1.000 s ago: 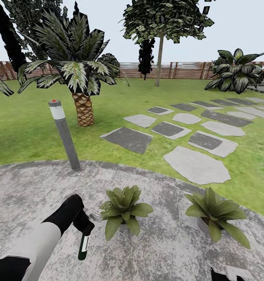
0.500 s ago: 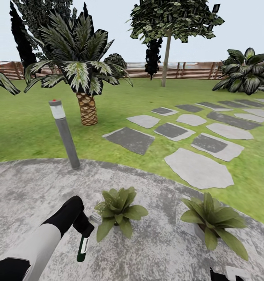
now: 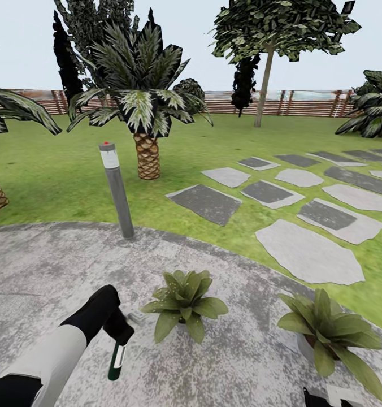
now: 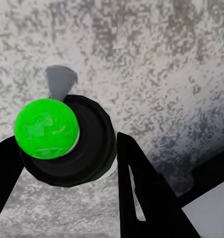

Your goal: Pick up the pesticide atomizer in the garden and spray insectifuge to fully cover both potted plants in the garden.

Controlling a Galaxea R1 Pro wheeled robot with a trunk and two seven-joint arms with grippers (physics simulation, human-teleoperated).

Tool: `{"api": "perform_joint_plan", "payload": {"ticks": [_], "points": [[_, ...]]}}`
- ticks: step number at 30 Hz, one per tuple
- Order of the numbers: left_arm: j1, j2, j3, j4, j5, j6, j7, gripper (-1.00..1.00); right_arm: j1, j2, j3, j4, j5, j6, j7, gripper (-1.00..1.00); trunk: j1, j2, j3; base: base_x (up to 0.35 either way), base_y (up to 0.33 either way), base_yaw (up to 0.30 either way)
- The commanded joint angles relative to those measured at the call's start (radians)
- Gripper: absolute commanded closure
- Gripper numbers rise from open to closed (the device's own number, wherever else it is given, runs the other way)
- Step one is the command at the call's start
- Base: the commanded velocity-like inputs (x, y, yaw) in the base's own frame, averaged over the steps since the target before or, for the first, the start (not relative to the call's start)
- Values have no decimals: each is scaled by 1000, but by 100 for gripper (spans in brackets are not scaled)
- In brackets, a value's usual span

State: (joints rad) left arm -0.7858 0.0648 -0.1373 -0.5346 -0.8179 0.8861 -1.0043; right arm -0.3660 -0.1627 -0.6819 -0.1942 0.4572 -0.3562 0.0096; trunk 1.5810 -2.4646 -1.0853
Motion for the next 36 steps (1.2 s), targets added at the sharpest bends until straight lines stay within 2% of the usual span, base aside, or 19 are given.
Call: {"api": "perform_joint_plan", "payload": {"ticks": [1, 4, 7, 9, 14, 18, 21, 30, 34, 36], "points": [[-1, -4, -2, -4, -9, 2, -9, 100, -1, 0, -8, 1, 9, -4, 1, -100, 0, 0, -1, 0, 0, 22], [-1, -25, 2, -5, -7, 2, -8, 100, -1, -1, -9, 1, 9, -4, 1, -100, 0, 0, -1, 0, 0, 8], [-1, -73, 3, -1, -9, 2, -8, 100, -1, -1, -9, 1, 9, -4, 1, -100, 0, 0, -1, 0, 0, 1], [-1, -82, -1, 3, -10, 3, -8, 100, -1, -2, -9, 2, 9, -4, 1, -100, 0, 0, -1, 0, 0, -21], [0, -66, -3, 10, -10, 3, -9, 100, 3, -3, -9, 3, 9, -4, 0, -100, 0, 0, 3, 0, 0, -157], [1, -5, -4, 20, -5, 2, -14, 100, 5, -3, -9, 4, 9, -4, 0, -100, 0, 0, 8, 0, 0, -210], [2, 13, -6, 59, -6, 1, -18, 100, 6, -5, -10, 3, 9, -4, 0, -100, 0, 0, 9, 0, 0, -102], [19, 11, 0, 76, -9, -2, -12, 100, 6, -5, -10, 4, 9, -4, 0, -100, 0, 0, 9, 0, 0, -6], [26, 1, 5, 67, 2, 1, -11, 100, 6, -5, -10, 4, 9, -4, 0, -100, 0, 0, 9, 0, 0, 0], [26, -18, 7, 64, 3, 2, -11, 100, 6, -5, -10, 4, 9, -4, -1, -100, 0, 0, 9, 0, 0, 0]]}}
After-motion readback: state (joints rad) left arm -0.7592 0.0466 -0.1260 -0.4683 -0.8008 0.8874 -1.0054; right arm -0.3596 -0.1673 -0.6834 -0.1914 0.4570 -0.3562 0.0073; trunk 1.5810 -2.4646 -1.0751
